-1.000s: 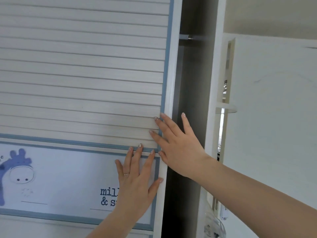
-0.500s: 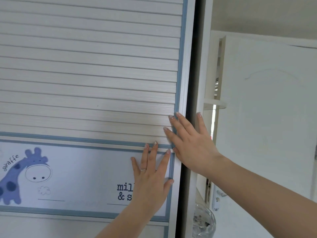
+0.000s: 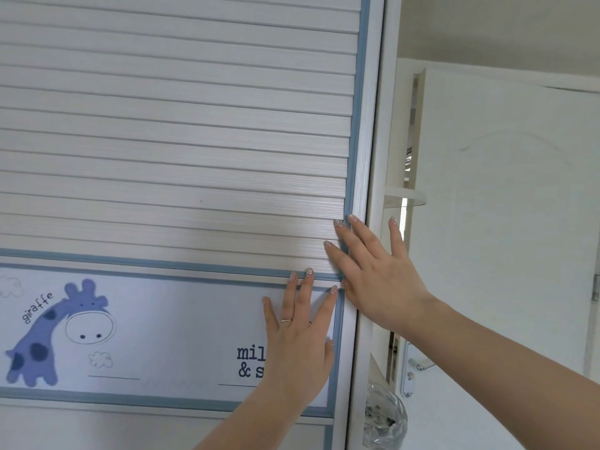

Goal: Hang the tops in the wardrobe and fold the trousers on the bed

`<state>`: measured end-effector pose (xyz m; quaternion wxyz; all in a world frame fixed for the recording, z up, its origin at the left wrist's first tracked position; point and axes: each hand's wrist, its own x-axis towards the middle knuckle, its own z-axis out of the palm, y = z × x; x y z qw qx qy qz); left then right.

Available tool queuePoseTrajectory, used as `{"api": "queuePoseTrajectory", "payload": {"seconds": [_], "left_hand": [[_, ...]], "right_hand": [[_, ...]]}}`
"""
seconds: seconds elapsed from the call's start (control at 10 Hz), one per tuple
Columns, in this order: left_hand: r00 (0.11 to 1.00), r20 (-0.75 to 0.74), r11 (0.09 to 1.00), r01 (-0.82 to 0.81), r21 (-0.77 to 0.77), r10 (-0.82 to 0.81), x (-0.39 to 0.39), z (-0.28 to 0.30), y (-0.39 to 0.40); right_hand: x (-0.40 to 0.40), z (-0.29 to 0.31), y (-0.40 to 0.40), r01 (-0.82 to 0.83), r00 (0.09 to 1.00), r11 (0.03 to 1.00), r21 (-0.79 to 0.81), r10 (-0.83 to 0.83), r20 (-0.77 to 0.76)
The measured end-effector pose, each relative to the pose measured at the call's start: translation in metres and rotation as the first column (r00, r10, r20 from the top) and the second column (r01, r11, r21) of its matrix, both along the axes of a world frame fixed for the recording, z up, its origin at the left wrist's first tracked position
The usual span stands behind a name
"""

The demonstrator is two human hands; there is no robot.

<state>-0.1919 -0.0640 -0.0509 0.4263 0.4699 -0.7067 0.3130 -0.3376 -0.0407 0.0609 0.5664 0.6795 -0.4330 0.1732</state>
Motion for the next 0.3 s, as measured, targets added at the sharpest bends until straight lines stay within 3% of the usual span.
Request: {"api": "queuePoseTrajectory", "payload": {"seconds": [0.2, 0.3], "left_hand": [[0.999, 0.033, 1.000, 0.028, -0.010, -0.028, 0.008, 0.006, 0.003], [0.987, 0.007, 0.986, 0.162, -0.049, -0.162, 0.019, 0.005, 0.019]], "right_hand": [[0.001, 0.003, 0.002, -0.018, 1.000, 0.998, 0.054, 0.017, 0.024], [-0.005, -0.001, 0.010, -0.164, 0.986, 0.986, 0.040, 0.162, 0.034]]}}
